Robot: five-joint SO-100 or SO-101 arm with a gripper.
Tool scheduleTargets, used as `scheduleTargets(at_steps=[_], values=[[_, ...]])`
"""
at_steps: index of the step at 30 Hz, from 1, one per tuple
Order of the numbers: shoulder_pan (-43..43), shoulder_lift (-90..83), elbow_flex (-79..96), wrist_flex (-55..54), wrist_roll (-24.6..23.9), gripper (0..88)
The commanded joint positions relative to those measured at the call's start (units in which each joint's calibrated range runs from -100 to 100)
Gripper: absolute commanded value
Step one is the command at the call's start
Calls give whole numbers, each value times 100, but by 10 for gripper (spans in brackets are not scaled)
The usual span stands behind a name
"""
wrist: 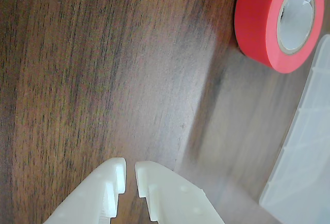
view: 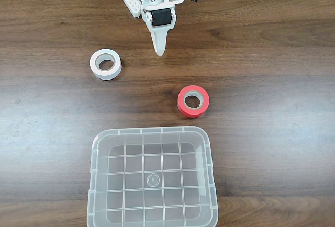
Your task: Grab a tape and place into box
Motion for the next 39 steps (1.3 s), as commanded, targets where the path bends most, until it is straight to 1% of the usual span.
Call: scheduleTargets(at_steps=[1,39], values=[[-31,-55,-68,22,17,21],[6,-55,-68,-115,43,16]])
